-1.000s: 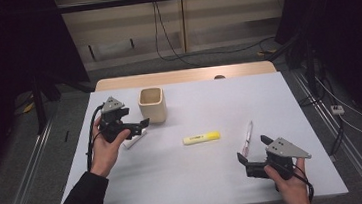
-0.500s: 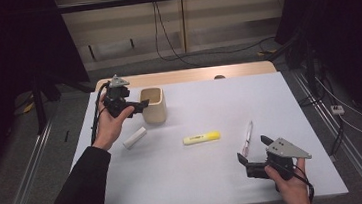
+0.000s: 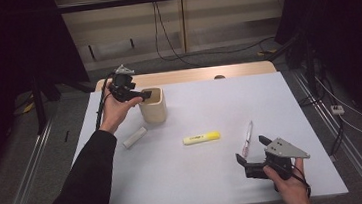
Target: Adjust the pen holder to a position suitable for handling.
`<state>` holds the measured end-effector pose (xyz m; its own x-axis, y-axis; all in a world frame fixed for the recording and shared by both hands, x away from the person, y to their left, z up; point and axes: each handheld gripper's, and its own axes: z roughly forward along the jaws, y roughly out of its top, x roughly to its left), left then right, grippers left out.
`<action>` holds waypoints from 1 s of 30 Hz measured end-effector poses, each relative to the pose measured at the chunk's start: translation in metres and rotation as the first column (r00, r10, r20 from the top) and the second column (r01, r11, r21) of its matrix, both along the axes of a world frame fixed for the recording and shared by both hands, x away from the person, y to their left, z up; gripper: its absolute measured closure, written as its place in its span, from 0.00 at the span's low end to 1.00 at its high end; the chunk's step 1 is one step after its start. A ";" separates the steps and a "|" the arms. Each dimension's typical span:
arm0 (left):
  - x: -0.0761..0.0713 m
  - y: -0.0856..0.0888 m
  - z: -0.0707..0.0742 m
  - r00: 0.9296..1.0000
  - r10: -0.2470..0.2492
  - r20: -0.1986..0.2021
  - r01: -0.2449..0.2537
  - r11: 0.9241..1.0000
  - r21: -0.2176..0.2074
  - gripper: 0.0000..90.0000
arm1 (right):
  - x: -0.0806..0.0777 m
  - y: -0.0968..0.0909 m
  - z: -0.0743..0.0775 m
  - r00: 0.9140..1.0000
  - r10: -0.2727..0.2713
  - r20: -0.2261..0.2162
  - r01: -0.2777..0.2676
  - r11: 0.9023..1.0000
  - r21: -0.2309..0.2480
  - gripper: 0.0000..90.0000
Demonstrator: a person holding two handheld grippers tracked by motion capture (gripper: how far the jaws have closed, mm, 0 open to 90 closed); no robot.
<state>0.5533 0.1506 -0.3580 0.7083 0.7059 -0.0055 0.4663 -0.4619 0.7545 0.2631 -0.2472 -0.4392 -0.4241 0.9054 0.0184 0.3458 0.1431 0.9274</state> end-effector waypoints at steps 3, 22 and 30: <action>0.007 0.000 -0.005 1.000 -0.010 -0.028 0.010 1.000 0.007 0.37 | 0.000 0.000 0.000 1.000 0.000 -0.001 0.000 1.000 0.000 0.03; 0.025 0.003 -0.024 0.992 -0.079 -0.097 0.080 0.997 0.008 0.75 | 0.000 0.000 0.000 1.000 0.003 -0.005 -0.003 1.000 -0.002 0.03; 0.028 -0.001 -0.026 0.992 -0.078 -0.104 0.082 0.996 0.034 0.76 | -0.001 0.001 0.000 1.000 0.005 -0.006 -0.005 1.000 -0.003 0.03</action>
